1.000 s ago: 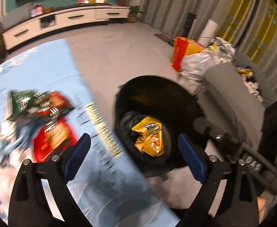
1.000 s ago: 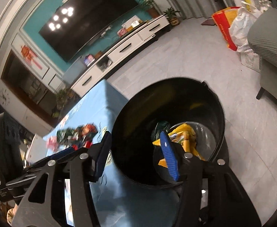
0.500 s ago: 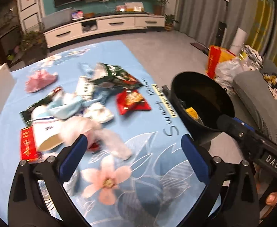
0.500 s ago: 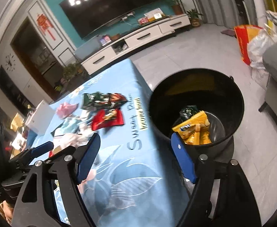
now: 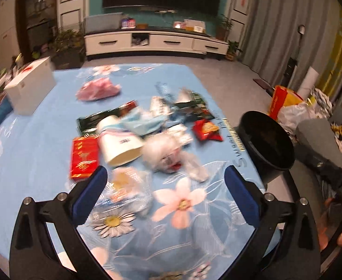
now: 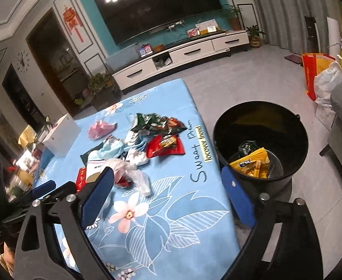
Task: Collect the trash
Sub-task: 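Grasp the clear plastic bag with the left tool while the right tool grasps the white plastic bag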
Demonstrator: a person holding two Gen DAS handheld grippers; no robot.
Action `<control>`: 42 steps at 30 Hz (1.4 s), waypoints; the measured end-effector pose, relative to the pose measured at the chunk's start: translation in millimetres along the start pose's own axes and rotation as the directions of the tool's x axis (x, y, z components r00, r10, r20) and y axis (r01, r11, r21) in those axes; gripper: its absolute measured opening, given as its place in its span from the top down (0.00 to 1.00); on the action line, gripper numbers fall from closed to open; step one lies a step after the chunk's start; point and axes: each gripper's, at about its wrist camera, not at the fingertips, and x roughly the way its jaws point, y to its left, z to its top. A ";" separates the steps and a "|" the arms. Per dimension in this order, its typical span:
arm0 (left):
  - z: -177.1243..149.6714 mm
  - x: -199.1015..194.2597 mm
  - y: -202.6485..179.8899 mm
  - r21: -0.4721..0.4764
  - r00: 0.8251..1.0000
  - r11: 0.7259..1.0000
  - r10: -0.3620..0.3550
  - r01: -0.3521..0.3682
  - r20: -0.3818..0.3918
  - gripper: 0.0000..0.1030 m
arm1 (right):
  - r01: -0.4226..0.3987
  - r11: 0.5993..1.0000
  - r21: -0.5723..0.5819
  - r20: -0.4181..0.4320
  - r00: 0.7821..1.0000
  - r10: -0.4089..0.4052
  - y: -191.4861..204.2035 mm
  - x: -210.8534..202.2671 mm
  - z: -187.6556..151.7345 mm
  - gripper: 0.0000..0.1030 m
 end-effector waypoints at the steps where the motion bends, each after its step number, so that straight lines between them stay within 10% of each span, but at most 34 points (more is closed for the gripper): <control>1: -4.1 0.1 11.3 -0.019 1.000 1.000 0.000 0.000 -0.007 0.03 | 0.000 1.000 -0.007 -0.009 1.000 0.000 3.4 2.0 -2.0 0.11; 15: -84.5 25.5 151.5 -0.287 0.973 0.948 0.072 -0.135 -0.219 0.03 | -0.058 0.990 -0.126 -0.209 0.977 0.031 53.5 61.3 -31.8 0.11; 22: -74.3 32.3 141.2 -0.288 0.982 0.957 -0.044 -0.011 -0.185 0.03 | -0.069 0.986 -0.153 -0.251 0.967 0.029 63.8 78.0 -39.4 0.11; 31: -61.8 62.0 132.9 -0.383 0.949 0.908 -0.257 0.173 -0.181 0.04 | -0.083 0.988 -0.132 -0.260 0.964 0.047 64.7 97.5 -35.8 0.11; 42: -45.9 82.6 134.9 -0.417 0.952 0.893 -0.256 0.166 -0.170 0.23 | -0.179 0.961 -0.210 -0.221 0.966 0.131 100.3 146.1 -12.5 0.11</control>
